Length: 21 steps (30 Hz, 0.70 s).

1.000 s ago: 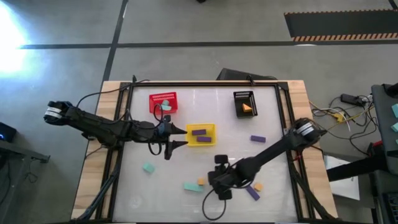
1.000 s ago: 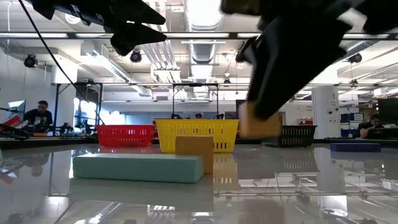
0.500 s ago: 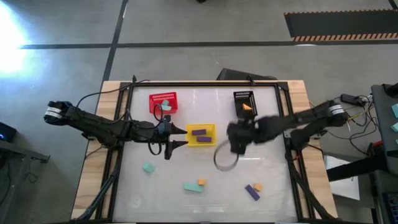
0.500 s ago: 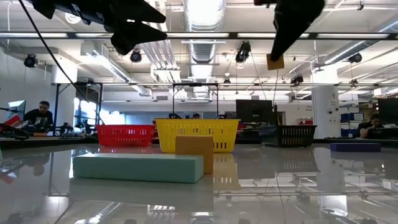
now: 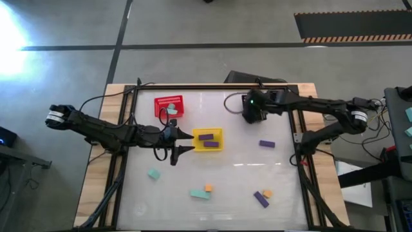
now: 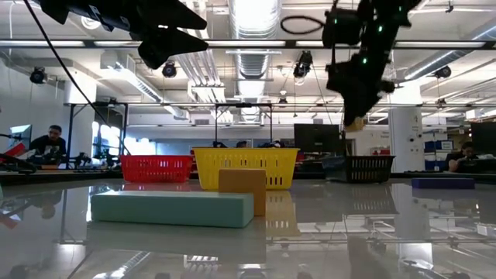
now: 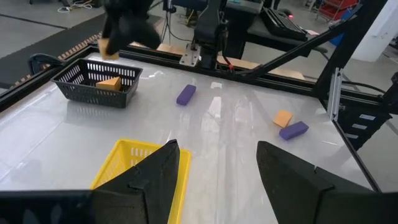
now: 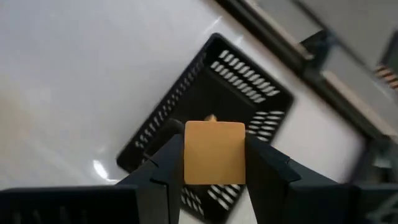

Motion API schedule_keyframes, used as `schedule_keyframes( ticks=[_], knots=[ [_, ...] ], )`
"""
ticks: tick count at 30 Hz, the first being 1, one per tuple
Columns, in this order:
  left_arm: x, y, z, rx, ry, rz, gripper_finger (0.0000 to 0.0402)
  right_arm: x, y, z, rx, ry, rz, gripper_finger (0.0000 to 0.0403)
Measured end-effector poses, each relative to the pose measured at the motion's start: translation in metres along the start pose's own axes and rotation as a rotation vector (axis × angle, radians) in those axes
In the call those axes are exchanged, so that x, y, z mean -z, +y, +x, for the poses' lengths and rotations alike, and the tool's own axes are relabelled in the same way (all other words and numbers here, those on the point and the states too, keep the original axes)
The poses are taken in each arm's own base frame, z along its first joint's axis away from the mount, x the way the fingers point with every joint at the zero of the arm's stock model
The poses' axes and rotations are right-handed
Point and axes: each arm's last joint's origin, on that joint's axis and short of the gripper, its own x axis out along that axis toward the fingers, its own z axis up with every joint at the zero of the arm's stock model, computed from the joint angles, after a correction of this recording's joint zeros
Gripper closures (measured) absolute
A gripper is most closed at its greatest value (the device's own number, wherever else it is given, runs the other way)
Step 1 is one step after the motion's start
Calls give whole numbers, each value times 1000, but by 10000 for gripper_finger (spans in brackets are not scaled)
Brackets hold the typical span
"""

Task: Sort & place blocks by color
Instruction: Put the orange block into the black bin

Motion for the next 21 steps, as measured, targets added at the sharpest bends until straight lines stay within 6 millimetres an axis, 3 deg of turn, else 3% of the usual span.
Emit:
schedule_keyframes(
  ticks=[8,14,21],
  knots=[
    [0,0,0,-1,0,0,201,-2,-21,44,-55,5,95,284],
    [-1,0,0,-1,-2,-1,201,-5,-22,68,-31,28,89,283],
    [-1,0,0,-1,-3,0,201,-11,-21,90,16,35,114,236]
  ],
)
